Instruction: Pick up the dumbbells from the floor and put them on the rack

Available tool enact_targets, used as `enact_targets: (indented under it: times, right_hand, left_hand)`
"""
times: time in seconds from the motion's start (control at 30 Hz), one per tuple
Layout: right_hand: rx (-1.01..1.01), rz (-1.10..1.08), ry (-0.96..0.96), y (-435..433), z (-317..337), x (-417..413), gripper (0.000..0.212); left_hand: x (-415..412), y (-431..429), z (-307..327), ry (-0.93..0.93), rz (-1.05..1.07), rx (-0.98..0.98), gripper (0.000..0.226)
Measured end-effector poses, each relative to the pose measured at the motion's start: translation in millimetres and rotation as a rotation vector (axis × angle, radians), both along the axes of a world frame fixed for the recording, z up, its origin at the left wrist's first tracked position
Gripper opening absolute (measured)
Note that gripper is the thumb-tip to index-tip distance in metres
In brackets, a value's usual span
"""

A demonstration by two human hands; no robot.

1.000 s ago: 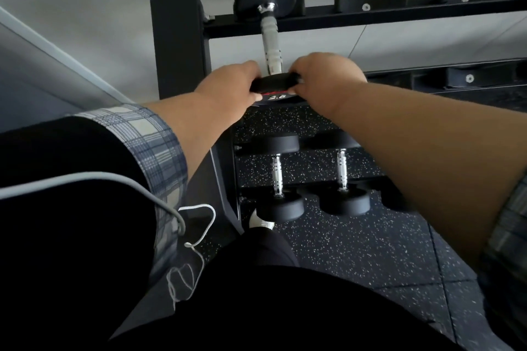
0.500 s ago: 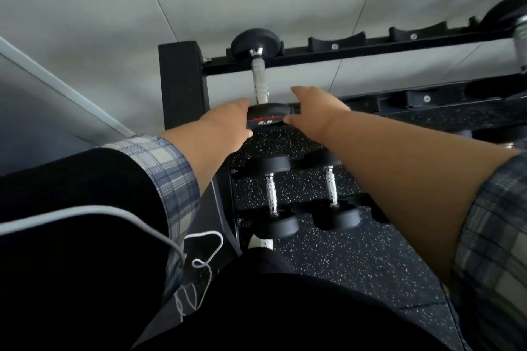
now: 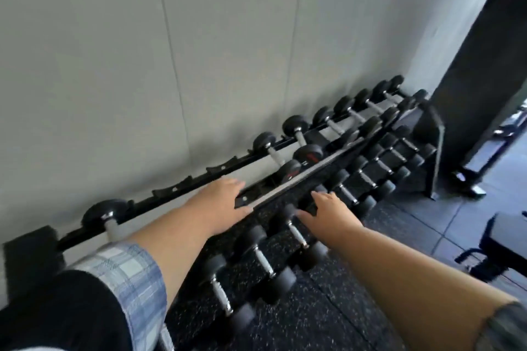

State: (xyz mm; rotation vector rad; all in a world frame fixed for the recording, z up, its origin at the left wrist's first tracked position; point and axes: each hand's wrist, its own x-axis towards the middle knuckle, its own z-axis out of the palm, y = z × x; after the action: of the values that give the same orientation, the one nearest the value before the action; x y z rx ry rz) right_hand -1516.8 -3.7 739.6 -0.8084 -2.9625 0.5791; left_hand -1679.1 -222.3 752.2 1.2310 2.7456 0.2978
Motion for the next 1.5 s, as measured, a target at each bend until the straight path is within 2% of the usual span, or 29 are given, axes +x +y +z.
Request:
enact_targets:
  times: [0.1,0.27,0.4,0.53,0.77,0.9,1.0,1.17,1.3,1.5]
  right_hand:
    - [0.066,-0.124,-0.015,52,8,61,0.083]
    - [0.091,-0.382,0.0,105,12,147,0.072]
    - [0.057,-0.602,-0.005,115,5,205,0.076]
    - [0.053,-0.817,-0.013,100,-9,259,0.071]
    - [-0.027,-1.225,-0.021,10,-46,354,0.073]
    - [-0.159,-1.485,-0.082,-78,-80,412,0.082]
    - [-0.223,-1.673,-0.123,-147,-99,456,0.081]
    - [-0.331,-1.925,-0.093,-229,-110,529,0.084]
    - [-0.375,-2.013,-0.01,-267,-118,584,0.084]
    - [-0.496,-1.961,-0.01,-298,-142,681,0.084]
  left_hand:
    - [32,66,2,-0.002,-0.12,-0.031,0.086]
    - [79,144,8,0.013,-0.319,-0.003,0.085]
    - [98,182,19,0.065,-0.503,-0.04,0.086]
    - [116,217,29,0.075,-0.708,-0.063,0.087]
    - [199,251,-9,0.044,-1.071,-0.135,0.085]
    - [273,237,-45,0.024,-1.293,-0.232,0.083]
    - [330,221,-63,0.061,-1.457,-0.305,0.084]
    - [433,197,-68,0.098,-1.696,-0.298,0.084]
    - [527,174,-74,0.112,-1.807,-0.313,0.083]
    - [656,137,-107,0.135,-1.858,-0.379,0.081]
